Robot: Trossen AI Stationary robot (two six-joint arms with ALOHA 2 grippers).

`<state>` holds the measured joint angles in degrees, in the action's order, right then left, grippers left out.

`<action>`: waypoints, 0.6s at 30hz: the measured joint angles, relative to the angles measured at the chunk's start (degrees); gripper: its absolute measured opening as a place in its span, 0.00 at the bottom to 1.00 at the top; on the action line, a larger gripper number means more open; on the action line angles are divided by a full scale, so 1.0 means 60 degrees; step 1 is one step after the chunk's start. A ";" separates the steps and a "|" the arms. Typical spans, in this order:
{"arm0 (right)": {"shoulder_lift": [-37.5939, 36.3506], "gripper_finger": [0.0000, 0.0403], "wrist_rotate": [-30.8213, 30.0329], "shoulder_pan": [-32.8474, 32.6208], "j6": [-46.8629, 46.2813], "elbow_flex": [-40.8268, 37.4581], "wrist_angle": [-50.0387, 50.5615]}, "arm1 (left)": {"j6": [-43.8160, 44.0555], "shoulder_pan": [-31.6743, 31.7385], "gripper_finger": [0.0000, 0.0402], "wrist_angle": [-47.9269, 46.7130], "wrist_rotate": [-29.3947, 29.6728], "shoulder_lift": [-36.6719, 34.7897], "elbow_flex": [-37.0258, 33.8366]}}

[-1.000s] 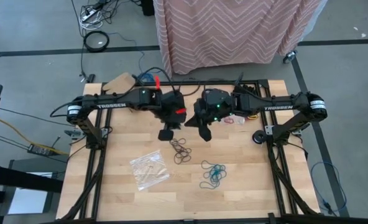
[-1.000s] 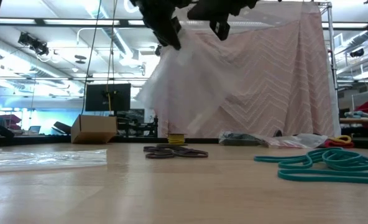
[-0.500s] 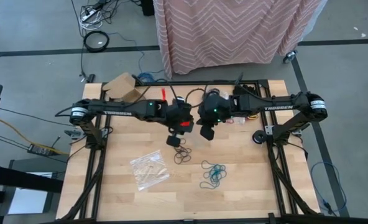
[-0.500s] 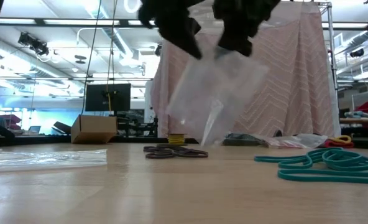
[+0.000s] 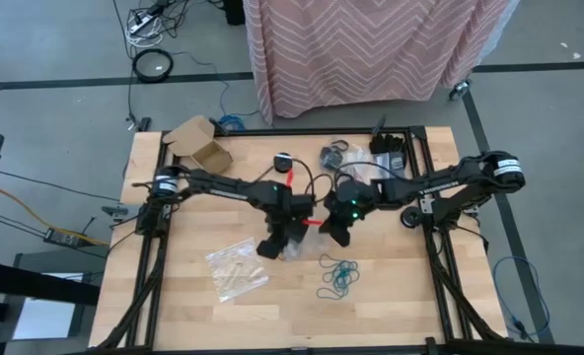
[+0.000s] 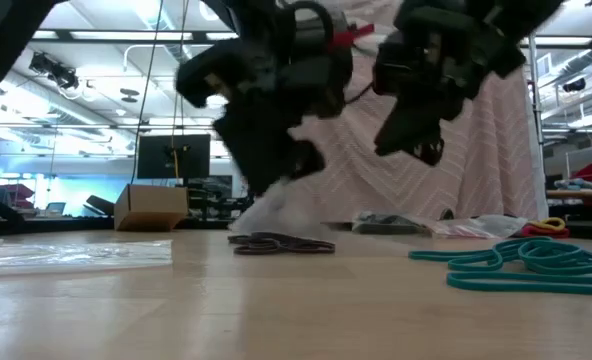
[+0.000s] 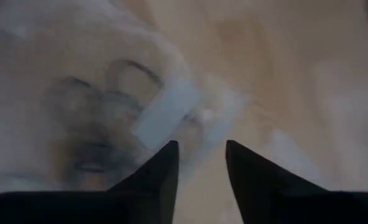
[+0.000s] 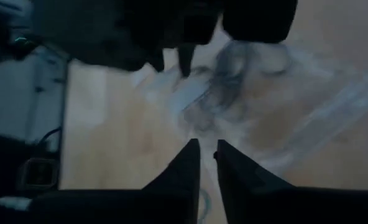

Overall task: Sort rubber bands
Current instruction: Open the transparent zip bag

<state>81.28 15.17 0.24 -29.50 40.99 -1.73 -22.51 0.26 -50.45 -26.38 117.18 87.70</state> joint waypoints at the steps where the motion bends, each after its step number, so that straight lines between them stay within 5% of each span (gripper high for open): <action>1: 0.0006 0.15 0.0037 -0.0047 -0.0058 -0.0270 -0.0619 | 0.0156 -0.0008 0.37 -0.0143 -0.0241 0.0042 0.0000; 13: 0.0024 0.40 -0.1354 0.0685 0.0758 -0.1128 -0.2149 | 0.1891 0.0282 0.42 0.0469 0.0136 -0.2043 -0.0178; 18: 0.0031 0.43 -0.1154 0.1831 0.1665 -0.0761 -0.1307 | 0.4876 0.0462 0.42 0.4328 -0.0128 -0.4012 -0.2874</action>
<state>81.47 8.25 11.22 -19.51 36.43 -9.57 6.75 3.03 -24.48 -27.14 93.11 70.46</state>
